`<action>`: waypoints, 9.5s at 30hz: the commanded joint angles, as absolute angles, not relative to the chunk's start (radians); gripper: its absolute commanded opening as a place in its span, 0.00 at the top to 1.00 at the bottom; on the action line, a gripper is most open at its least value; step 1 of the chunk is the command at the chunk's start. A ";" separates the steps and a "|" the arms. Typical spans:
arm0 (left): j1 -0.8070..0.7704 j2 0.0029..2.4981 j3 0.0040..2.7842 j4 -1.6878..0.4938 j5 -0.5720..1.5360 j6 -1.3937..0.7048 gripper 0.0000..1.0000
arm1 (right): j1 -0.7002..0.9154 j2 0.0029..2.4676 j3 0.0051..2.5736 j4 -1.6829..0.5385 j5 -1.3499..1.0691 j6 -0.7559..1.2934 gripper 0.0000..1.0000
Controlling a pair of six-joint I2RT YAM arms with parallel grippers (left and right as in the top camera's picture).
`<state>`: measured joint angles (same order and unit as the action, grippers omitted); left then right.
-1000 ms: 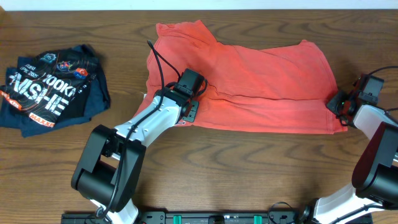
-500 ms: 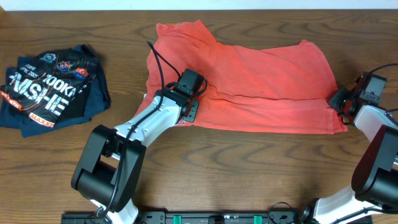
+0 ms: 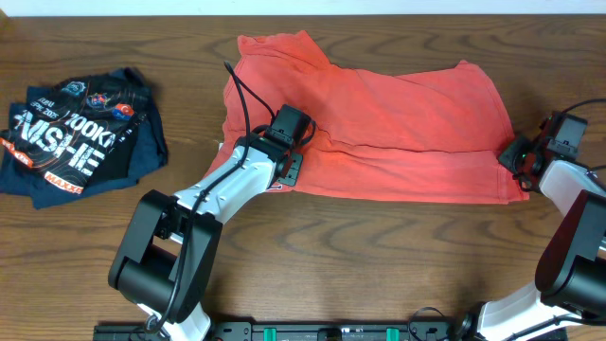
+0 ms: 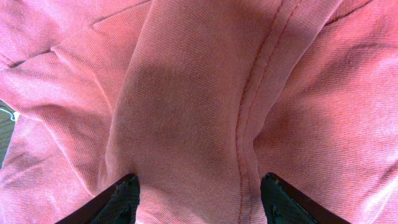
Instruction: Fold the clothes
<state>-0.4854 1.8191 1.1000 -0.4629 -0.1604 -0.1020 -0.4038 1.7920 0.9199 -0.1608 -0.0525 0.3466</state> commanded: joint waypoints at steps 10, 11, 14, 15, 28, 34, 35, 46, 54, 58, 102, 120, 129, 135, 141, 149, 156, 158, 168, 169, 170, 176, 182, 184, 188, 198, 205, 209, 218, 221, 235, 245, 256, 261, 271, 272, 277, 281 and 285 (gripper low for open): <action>-0.481 1.826 1.094 -0.463 -0.158 -0.110 0.36 | -0.401 1.769 0.922 -0.031 -0.087 0.380 0.99; -0.481 1.826 1.094 -0.464 -0.158 -0.110 0.36 | -0.403 1.769 0.922 -0.007 -0.087 0.411 0.99; -0.481 1.826 1.094 -0.464 -0.158 -0.110 0.36 | -0.408 1.769 0.922 0.054 -0.086 0.490 0.93; -0.481 1.826 1.094 -0.464 -0.158 -0.111 0.36 | -0.408 1.769 0.922 0.065 -0.086 0.493 0.85; -0.480 1.816 1.094 -0.464 -0.201 -0.110 0.36 | -0.409 1.769 0.922 -0.154 -0.168 0.330 0.85; -0.476 1.810 1.095 -0.479 -0.198 -0.111 0.36 | -0.409 1.769 0.921 -0.311 -0.127 0.279 0.76; -0.476 1.810 1.095 -0.485 -0.190 -0.112 0.36 | -0.409 1.769 0.921 -0.326 -0.105 0.270 0.76; -0.472 1.811 1.025 -0.493 -0.188 -0.141 0.36 | -0.410 1.769 0.921 -0.492 0.066 0.208 0.71; -0.426 1.810 0.977 -0.505 -0.187 -0.185 0.36 | -0.414 1.769 0.921 -0.596 0.244 0.274 0.70; -0.410 1.810 0.972 -0.567 -0.170 -0.228 0.36 | -0.424 1.769 0.921 -0.619 0.286 0.297 0.70; -0.128 1.583 1.303 -0.599 0.249 -0.140 0.22 | -0.429 1.315 0.973 -0.651 -0.173 0.218 0.43; -0.088 2.228 1.730 -0.449 0.311 0.007 0.16 | -0.367 1.309 0.972 -0.746 -0.225 0.166 0.38; -0.088 2.316 1.730 -0.360 0.239 0.007 0.16 | -0.367 1.309 0.972 -0.768 -0.225 0.166 0.38; -0.096 2.333 1.725 -0.364 0.330 0.007 0.36 | -0.367 1.309 0.972 -0.767 -0.225 0.167 0.39; -0.098 2.329 1.726 -0.388 0.381 0.003 0.63 | -0.367 1.309 0.972 -0.749 -0.194 0.167 0.44; -0.081 2.273 1.726 -0.463 0.382 -0.064 0.90 | -0.364 1.345 0.974 -0.672 -0.173 0.125 0.52; -0.081 2.222 1.726 -0.586 0.407 -0.092 0.89 | -0.357 1.582 1.142 -0.641 -0.172 0.045 0.40; -0.081 2.207 1.726 -0.614 0.419 -0.091 0.90 | -0.352 1.681 1.231 -0.637 -0.165 0.042 0.35; -0.083 2.197 1.724 -0.657 0.419 -0.092 0.90 | -0.279 2.109 1.593 -0.517 -0.177 0.017 0.28; -0.083 2.197 1.724 -0.659 0.419 -0.092 0.90 | -0.267 2.137 1.608 -0.501 -0.177 0.018 0.28; -0.083 2.197 1.724 -0.659 0.419 -0.092 0.90 | -0.258 2.155 1.615 -0.487 -0.176 0.017 0.28; -0.083 2.197 1.724 -0.666 0.419 -0.092 0.90 | -0.218 2.228 1.618 -0.417 -0.116 0.033 0.29; -0.083 2.197 1.724 -0.677 0.419 -0.091 0.90 | -0.211 2.238 1.618 -0.416 -0.041 0.037 0.31; -0.083 2.197 1.724 -0.677 0.419 -0.091 0.90 | -0.211 2.238 1.618 -0.424 -0.013 0.036 0.32; -0.083 2.197 1.724 -0.677 0.419 -0.091 0.89 | -0.211 2.239 1.618 -0.439 0.034 0.036 0.35; -0.083 2.197 1.724 -0.677 0.419 -0.091 0.90 | -0.210 2.240 1.617 -0.460 0.049 0.036 0.81; -0.083 2.197 1.724 -0.677 0.419 -0.091 0.92 | -0.211 2.239 1.618 -0.472 0.076 0.063 0.99; -0.083 2.181 1.724 -0.693 0.419 -0.091 0.94 | -0.220 2.222 1.618 -0.503 0.131 0.132 0.99; -0.082 2.071 1.724 -0.745 0.419 -0.087 0.94 | -0.240 2.097 1.618 -0.598 0.132 0.146 0.99; -0.082 2.030 1.724 -0.790 0.418 -0.087 0.94 | -0.253 2.048 1.618 -0.667 0.157 0.166 0.99; -0.080 2.006 1.724 -1.150 0.324 -0.083 0.94 | -0.329 1.948 1.618 -1.151 0.226 0.198 0.99; -0.080 2.006 1.724 -1.328 0.320 -0.083 0.94 | -0.405 1.948 1.617 -1.341 0.235 0.198 0.99; -0.080 2.006 1.719 -1.448 0.320 -0.054 0.94 | -0.405 1.949 1.574 -1.385 0.200 0.184 0.96; -0.086 2.006 1.679 -1.480 0.321 -0.049 0.94 | -0.405 1.949 1.469 -1.352 0.212 0.186 0.95; -0.091 2.006 1.528 -1.456 0.321 -0.038 0.94 | -0.405 1.949 1.380 -1.263 0.205 0.186 0.95; -0.091 2.006 1.519 -1.449 0.321 -0.038 0.94 | -0.405 1.949 1.380 -1.263 0.199 0.186 0.94; -0.091 2.006 1.509 -1.419 0.321 -0.038 0.94 | -0.405 1.949 1.378 -1.243 0.197 0.187 0.76; -0.091 2.006 1.509 -1.399 0.321 -0.038 0.94 | -0.405 1.949 1.377 -1.161 0.180 0.186 0.75; -0.091 2.006 1.509 -1.386 0.321 -0.038 0.94 | -0.405 1.949 1.368 -1.055 0.139 0.186 0.71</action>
